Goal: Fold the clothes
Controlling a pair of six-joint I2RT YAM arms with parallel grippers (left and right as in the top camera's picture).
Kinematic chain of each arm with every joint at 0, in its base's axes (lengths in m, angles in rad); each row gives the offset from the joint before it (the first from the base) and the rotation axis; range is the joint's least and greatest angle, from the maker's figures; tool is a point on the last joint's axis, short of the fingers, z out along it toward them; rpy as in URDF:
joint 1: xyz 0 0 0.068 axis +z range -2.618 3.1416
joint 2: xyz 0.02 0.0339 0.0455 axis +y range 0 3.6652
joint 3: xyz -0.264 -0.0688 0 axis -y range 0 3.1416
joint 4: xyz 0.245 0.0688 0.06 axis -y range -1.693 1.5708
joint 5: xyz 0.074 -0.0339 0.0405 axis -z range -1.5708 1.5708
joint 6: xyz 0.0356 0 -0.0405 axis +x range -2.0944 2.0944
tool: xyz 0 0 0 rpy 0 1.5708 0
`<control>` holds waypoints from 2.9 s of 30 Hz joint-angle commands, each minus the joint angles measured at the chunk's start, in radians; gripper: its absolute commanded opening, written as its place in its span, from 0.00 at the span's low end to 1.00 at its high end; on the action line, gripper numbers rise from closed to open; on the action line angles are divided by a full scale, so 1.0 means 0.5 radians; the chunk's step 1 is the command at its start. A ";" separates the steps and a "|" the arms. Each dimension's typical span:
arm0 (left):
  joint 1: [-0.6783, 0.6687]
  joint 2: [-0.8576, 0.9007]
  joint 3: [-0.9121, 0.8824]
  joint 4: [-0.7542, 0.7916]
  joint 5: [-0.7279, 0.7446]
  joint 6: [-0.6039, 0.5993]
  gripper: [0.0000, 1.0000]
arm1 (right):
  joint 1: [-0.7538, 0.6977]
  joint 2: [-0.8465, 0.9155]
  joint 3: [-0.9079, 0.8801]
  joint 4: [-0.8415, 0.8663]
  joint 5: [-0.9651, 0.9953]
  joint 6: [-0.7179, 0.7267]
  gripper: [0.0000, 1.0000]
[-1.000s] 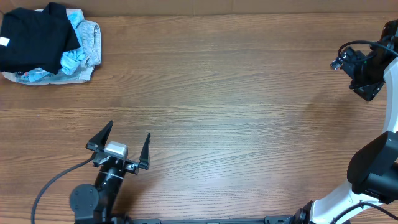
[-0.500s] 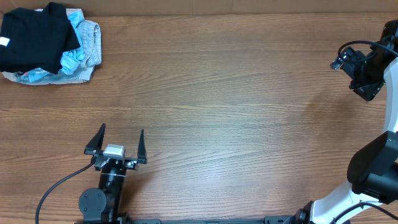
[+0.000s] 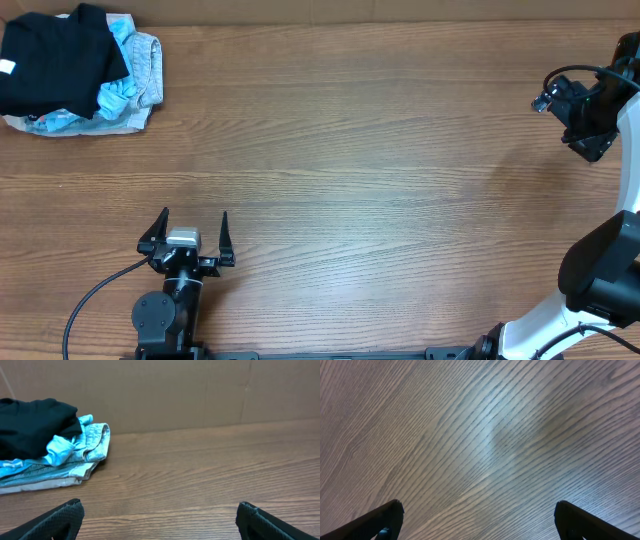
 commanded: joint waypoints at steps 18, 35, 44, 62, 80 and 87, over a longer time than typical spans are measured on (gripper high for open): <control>-0.013 -0.019 -0.008 -0.005 -0.020 -0.033 1.00 | 0.000 -0.002 0.042 0.001 0.005 0.010 1.00; -0.013 -0.019 -0.008 -0.005 -0.021 -0.033 1.00 | 0.016 -0.005 0.029 0.014 0.036 -0.012 1.00; -0.013 -0.019 -0.008 -0.005 -0.021 -0.033 1.00 | 0.183 -0.156 0.014 0.150 0.117 -0.035 1.00; -0.013 -0.019 -0.008 -0.005 -0.021 -0.033 1.00 | 0.997 -0.893 -0.973 1.185 0.428 -0.622 1.00; -0.013 -0.019 -0.008 -0.005 -0.020 -0.033 1.00 | 0.987 -2.403 -3.171 2.945 0.099 -0.621 1.00; -0.013 -0.019 -0.008 -0.005 -0.021 -0.033 1.00 | 0.982 -2.993 -3.478 2.907 0.115 -0.623 1.00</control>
